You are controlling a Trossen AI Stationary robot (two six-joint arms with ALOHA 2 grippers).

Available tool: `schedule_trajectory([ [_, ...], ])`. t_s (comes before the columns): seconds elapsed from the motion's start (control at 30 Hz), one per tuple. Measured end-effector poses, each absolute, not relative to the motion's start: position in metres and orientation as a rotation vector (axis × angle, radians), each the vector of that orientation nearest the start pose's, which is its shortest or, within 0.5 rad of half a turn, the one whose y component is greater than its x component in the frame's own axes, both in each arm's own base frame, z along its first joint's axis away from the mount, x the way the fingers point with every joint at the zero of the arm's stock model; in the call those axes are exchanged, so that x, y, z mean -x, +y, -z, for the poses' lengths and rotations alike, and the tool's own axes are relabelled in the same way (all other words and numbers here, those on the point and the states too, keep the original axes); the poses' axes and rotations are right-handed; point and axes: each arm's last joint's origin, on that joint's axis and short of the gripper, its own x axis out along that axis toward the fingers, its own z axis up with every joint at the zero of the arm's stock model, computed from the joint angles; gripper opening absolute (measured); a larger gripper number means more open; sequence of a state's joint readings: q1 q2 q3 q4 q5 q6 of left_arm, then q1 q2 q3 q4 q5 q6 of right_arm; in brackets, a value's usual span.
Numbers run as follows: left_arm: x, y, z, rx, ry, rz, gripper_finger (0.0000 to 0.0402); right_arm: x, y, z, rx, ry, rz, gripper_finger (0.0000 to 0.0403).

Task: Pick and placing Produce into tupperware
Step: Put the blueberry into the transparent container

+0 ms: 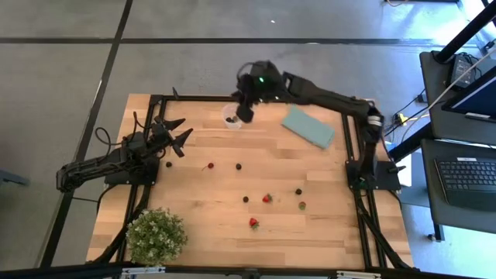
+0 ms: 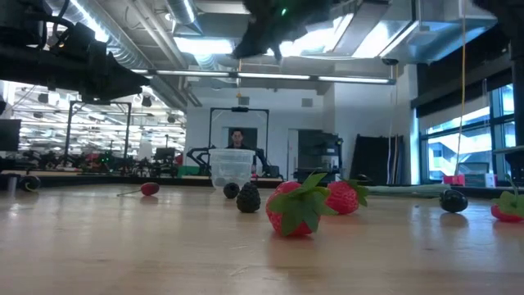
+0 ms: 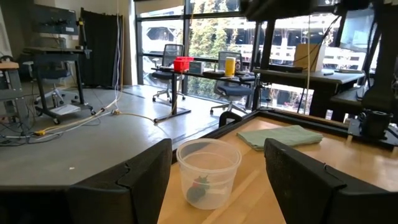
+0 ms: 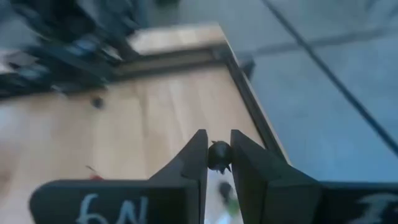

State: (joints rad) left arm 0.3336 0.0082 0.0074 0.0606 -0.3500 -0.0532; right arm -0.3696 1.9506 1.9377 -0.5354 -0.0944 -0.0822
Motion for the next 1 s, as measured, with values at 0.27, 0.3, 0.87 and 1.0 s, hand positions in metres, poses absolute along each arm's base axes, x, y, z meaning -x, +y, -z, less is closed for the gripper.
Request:
schedule_trajectory([
  [0.27, -0.087, 0.041, -0.171, 0.051, -0.079, -0.681, 0.0247, -0.447, -0.206, -0.298, -0.1, 0.767, 0.281, 0.0053],
  [0.3, -0.087, 0.041, -0.171, 0.052, -0.08, -0.681, 0.0247, -0.451, -0.209, -0.288, -0.108, 0.794, 0.279, 0.0053],
  [0.87, -0.087, 0.041, -0.171, 0.049, -0.079, -0.681, 0.0247, -0.467, -0.222, -0.219, -0.147, 0.964, 0.249, 0.0065],
  [1.0, -0.087, 0.041, -0.171, 0.049, -0.079, -0.682, 0.0247, -0.467, -0.222, -0.22, -0.143, 0.953, 0.251, 0.0074],
])
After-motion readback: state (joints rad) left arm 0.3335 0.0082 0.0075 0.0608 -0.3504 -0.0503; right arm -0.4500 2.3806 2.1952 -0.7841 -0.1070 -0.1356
